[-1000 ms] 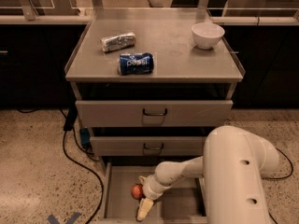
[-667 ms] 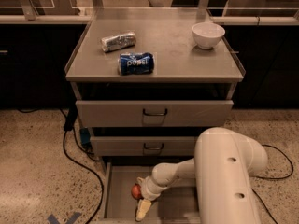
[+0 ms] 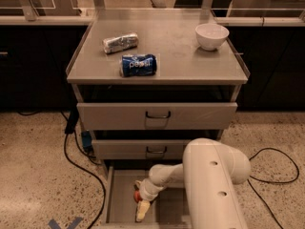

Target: Pick apple from bottom drawer and place on counter

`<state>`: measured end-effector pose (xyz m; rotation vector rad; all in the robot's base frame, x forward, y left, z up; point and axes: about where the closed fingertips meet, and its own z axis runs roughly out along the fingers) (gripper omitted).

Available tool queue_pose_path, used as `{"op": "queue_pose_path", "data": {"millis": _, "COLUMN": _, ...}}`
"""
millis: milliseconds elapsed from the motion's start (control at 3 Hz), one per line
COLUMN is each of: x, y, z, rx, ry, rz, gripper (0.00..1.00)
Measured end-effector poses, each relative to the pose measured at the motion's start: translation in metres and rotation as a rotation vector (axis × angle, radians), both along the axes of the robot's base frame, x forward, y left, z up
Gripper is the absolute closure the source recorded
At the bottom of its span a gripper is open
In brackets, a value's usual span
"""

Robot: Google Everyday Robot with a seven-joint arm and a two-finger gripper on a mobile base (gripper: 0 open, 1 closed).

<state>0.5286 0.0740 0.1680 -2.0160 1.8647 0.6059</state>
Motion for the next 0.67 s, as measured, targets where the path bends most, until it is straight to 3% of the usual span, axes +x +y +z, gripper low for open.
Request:
{"op": "queue_pose_path", "data": {"millis": 333, "x": 0.034, "y": 0.008, "z": -0.016, "rx": -0.012, "ry": -0.033, "rz": 0.040, "gripper": 0.00}}
{"op": "queue_pose_path", "data": {"millis": 667, "x": 0.032, "y": 0.000, "z": -0.030, "rx": -0.039, "ry": -0.009, "rz": 0.030, "gripper": 0.00}}
